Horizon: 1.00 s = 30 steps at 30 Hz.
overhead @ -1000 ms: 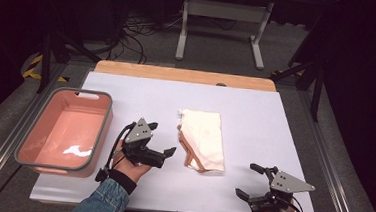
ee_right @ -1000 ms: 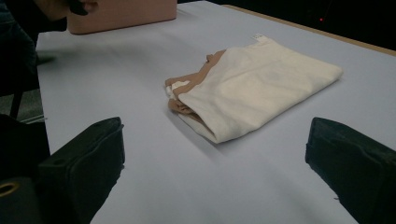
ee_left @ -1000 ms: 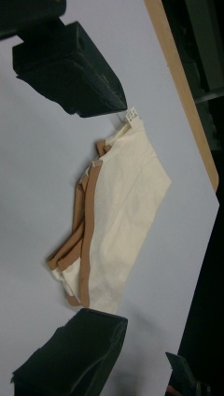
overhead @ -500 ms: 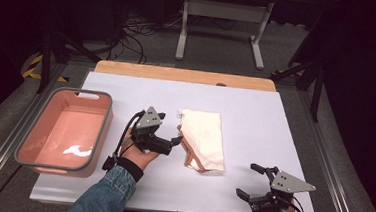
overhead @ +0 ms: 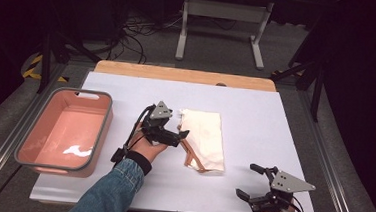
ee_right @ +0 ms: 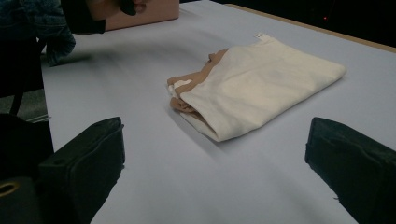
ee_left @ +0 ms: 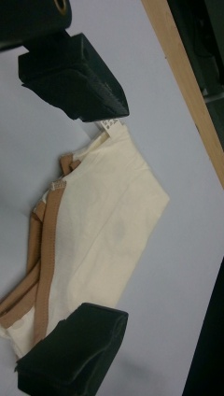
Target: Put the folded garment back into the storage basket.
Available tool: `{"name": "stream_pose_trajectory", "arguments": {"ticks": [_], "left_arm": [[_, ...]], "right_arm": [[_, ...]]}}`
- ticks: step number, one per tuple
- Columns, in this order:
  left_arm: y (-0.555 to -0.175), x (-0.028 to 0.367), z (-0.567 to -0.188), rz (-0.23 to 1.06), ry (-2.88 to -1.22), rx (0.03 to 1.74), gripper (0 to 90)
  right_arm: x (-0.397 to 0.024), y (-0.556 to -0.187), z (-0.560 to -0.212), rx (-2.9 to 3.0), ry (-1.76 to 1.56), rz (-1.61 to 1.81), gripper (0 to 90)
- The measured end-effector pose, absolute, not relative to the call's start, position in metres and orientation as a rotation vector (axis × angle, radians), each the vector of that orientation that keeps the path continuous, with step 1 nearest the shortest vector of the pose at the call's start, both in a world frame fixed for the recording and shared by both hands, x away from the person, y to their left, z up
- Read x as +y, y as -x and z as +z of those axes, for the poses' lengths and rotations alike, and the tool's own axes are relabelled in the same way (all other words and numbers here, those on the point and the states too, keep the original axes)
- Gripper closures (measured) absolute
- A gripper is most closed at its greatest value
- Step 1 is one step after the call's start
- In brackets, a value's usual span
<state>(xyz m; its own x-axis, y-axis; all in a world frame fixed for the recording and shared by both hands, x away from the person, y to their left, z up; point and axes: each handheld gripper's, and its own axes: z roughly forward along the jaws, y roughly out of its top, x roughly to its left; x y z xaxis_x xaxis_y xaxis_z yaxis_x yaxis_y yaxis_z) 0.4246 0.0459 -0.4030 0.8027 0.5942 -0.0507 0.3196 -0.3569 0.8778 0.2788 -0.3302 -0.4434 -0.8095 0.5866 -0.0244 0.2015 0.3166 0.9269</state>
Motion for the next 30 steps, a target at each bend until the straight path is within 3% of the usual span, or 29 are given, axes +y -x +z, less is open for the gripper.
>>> {"name": "stream_pose_trajectory", "arguments": {"ticks": [19, 28, 30], "left_arm": [[-0.439, 0.024, -0.413, 0.393, -2.022, 0.69, 9.3], [-0.449, 0.018, -0.417, 0.38, -2.05, 0.724, 9.6], [-0.452, 0.019, -0.419, 0.329, -2.054, 0.747, 9.9]], "right_arm": [[-0.33, -0.279, -0.444, 2.234, -0.71, 1.487, 5.3], [-0.331, -0.28, -0.444, 2.233, -0.711, 1.484, 5.3], [-0.331, -0.28, -0.444, 2.234, -0.713, 1.486, 5.3]]}}
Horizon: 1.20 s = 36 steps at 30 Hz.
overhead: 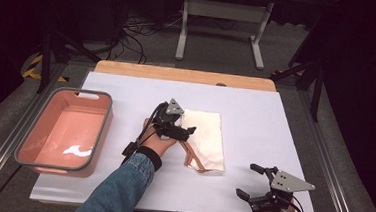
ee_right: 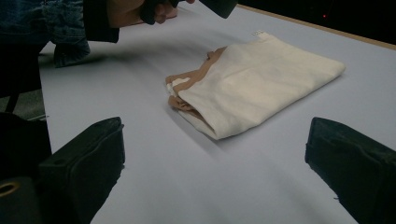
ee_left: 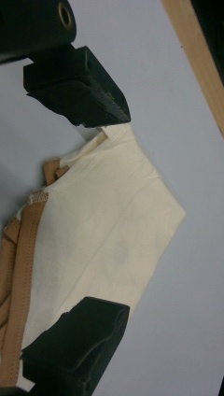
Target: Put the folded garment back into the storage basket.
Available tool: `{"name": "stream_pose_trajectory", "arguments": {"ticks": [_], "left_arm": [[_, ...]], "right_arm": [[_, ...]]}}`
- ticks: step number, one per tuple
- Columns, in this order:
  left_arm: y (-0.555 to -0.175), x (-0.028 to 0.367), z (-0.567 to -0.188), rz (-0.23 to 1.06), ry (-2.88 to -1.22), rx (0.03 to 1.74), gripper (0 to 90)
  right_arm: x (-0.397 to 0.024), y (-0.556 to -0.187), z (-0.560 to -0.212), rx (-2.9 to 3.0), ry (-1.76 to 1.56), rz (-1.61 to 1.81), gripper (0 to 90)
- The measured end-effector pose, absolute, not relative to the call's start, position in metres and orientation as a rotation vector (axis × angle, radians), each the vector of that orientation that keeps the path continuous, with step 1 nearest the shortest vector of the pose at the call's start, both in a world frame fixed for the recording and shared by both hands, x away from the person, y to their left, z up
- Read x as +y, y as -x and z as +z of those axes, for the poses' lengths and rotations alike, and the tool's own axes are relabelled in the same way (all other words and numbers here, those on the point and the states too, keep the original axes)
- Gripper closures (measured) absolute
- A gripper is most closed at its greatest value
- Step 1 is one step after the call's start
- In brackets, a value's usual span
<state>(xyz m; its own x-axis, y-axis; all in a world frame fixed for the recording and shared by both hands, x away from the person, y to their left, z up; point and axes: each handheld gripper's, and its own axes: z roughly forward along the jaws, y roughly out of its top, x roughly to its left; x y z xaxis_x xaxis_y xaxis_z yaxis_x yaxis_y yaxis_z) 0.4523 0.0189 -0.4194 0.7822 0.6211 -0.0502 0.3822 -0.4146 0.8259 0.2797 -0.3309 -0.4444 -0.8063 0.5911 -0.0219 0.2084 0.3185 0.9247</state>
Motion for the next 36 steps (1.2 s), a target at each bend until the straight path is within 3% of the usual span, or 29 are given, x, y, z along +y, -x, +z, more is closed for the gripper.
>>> {"name": "stream_pose_trajectory", "arguments": {"ticks": [13, 36], "left_arm": [[-0.464, 0.009, -0.436, 0.233, -2.172, 0.857, 10.2], [-0.472, -0.005, -0.451, 0.257, -2.283, 0.938, 15.0]], "right_arm": [[-0.331, -0.28, -0.445, 2.237, -0.713, 1.488, 5.3], [-0.335, -0.28, -0.445, 2.232, -0.737, 1.502, 5.8]]}}
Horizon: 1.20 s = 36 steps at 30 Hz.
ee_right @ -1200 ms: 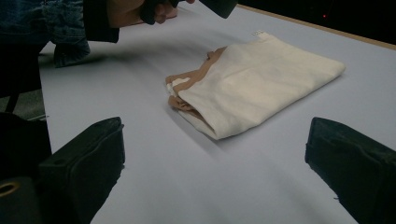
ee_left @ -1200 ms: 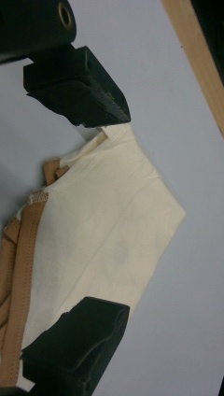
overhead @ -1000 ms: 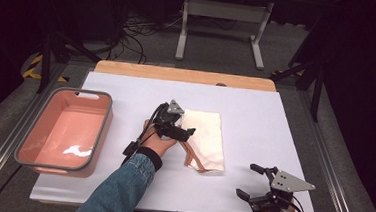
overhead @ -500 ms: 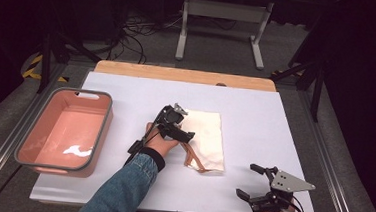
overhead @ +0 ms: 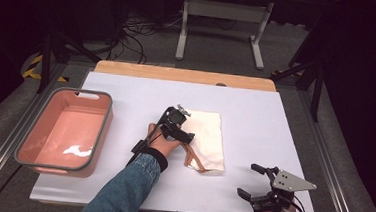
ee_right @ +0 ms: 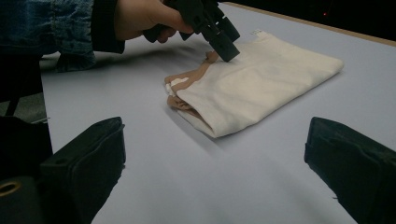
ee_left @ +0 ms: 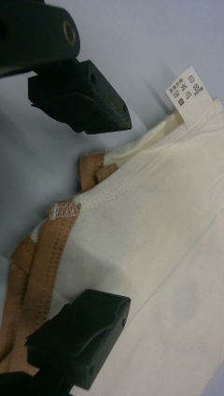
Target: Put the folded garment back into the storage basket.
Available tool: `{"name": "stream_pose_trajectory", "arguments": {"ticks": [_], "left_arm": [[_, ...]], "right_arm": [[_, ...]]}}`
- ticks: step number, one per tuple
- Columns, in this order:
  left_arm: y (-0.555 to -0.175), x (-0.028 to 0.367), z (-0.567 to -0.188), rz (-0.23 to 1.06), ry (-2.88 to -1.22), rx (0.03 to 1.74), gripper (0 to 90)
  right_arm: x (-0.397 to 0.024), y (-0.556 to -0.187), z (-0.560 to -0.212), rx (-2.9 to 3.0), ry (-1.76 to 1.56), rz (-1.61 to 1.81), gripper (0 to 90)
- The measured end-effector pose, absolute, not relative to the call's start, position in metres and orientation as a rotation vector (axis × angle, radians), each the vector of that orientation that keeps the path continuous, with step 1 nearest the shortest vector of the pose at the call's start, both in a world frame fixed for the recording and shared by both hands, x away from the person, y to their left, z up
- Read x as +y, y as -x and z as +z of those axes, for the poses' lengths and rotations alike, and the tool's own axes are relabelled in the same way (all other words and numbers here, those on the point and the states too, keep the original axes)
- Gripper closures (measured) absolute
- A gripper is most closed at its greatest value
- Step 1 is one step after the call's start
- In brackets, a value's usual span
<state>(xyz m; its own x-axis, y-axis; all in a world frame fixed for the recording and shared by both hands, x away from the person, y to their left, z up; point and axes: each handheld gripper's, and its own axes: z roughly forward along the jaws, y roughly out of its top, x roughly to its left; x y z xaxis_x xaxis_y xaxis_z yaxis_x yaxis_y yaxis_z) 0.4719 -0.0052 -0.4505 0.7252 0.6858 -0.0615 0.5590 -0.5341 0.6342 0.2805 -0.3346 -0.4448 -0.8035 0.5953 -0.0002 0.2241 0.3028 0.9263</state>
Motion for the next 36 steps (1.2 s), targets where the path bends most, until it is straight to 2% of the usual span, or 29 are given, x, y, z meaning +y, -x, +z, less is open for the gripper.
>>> {"name": "stream_pose_trajectory", "arguments": {"ticks": [13, 23, 24, 31, 33, 35, 36], "left_arm": [[-0.4729, -0.0049, -0.4533, 0.22, -2.285, 0.954, 19.6], [-0.4707, -0.0061, -0.4507, 0.204, -2.288, 0.933, 34.9], [-0.4699, -0.007, -0.4499, 0.198, -2.291, 0.928, 41.5], [-0.4692, -0.0078, -0.4488, 0.151, -2.284, 0.918, 57.0], [-0.4694, -0.0083, -0.4482, 0.119, -2.282, 0.917, 64.7], [-0.4698, -0.0096, -0.4476, 0.064, -2.278, 0.927, 76.2], [-0.4701, -0.0104, -0.447, 0.066, -2.284, 0.927, 77.1]], "right_arm": [[-0.3353, -0.2809, -0.445, 2.231, -0.746, 1.497, 6.7], [-0.3358, -0.2803, -0.4444, 2.223, -0.743, 1.495, 6.9], [-0.336, -0.2804, -0.4445, 2.223, -0.744, 1.495, 6.9], [-0.336, -0.2807, -0.4447, 2.225, -0.746, 1.5, 6.9], [-0.3362, -0.2807, -0.4448, 2.224, -0.749, 1.504, 6.9], [-0.3367, -0.2805, -0.4443, 2.22, -0.747, 1.508, 7.0], [-0.3372, -0.2804, -0.4441, 2.218, -0.747, 1.509, 7.0]]}}
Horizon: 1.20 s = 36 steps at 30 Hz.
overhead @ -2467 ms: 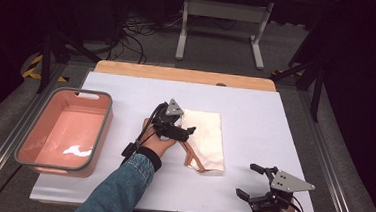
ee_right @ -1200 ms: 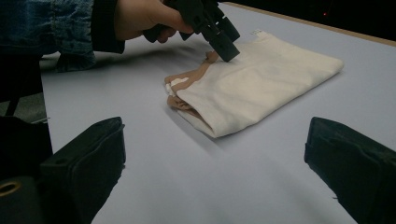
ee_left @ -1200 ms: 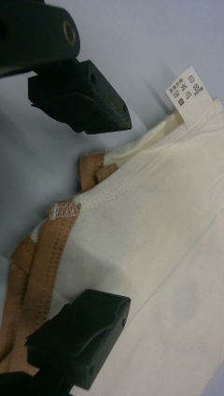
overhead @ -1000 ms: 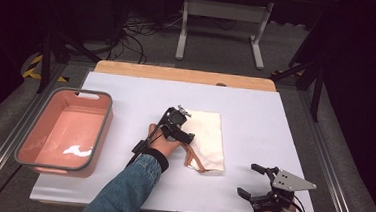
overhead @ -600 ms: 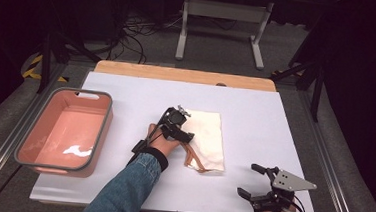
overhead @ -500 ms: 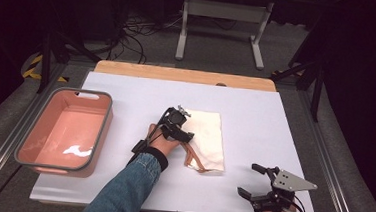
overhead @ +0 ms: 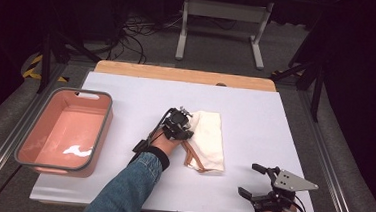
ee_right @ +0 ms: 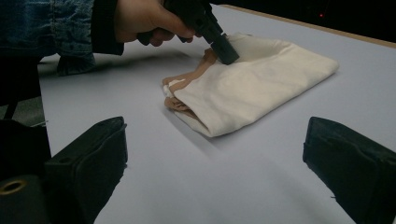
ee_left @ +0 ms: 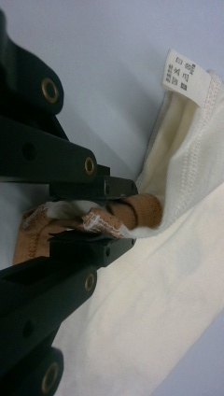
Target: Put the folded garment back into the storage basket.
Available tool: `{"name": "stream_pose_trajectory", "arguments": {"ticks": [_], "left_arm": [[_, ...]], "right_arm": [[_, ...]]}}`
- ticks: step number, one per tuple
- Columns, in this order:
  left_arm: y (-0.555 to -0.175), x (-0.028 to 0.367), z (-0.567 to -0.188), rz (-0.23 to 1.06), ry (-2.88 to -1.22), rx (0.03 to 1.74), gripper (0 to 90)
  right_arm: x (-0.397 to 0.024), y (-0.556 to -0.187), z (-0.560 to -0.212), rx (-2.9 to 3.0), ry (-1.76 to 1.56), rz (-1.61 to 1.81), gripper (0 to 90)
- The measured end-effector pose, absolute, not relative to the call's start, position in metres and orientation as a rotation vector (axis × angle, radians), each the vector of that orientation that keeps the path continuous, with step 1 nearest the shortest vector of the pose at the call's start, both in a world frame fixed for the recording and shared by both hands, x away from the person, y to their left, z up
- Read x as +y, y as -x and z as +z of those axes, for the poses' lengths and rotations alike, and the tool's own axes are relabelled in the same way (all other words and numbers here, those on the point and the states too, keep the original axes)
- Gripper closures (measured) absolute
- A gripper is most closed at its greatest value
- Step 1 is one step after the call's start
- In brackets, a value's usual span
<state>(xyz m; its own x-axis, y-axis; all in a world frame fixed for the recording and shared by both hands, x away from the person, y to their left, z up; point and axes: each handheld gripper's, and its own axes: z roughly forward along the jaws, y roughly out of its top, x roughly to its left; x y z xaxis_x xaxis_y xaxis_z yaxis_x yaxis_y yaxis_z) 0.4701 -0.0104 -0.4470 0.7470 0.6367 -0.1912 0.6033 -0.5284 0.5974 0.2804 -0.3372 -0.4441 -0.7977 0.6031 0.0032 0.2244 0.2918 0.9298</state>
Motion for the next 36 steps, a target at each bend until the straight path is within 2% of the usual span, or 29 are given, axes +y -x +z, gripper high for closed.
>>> {"name": "stream_pose_trajectory", "arguments": {"ticks": [20, 31, 36], "left_arm": [[-0.466, -0.012, -0.442, 0.105, -2.282, 0.907, 80.2], [-0.452, -0.009, -0.42, 0.154, -2.158, 0.814, 80.2], [-0.446, -0.007, -0.411, 0.135, -2.08, 0.771, 80.2]], "right_arm": [[-0.338, -0.281, -0.445, 2.217, -0.754, 1.515, 7.0], [-0.338, -0.28, -0.444, 2.217, -0.75, 1.517, 7.0], [-0.338, -0.28, -0.444, 2.215, -0.746, 1.516, 7.0]]}}
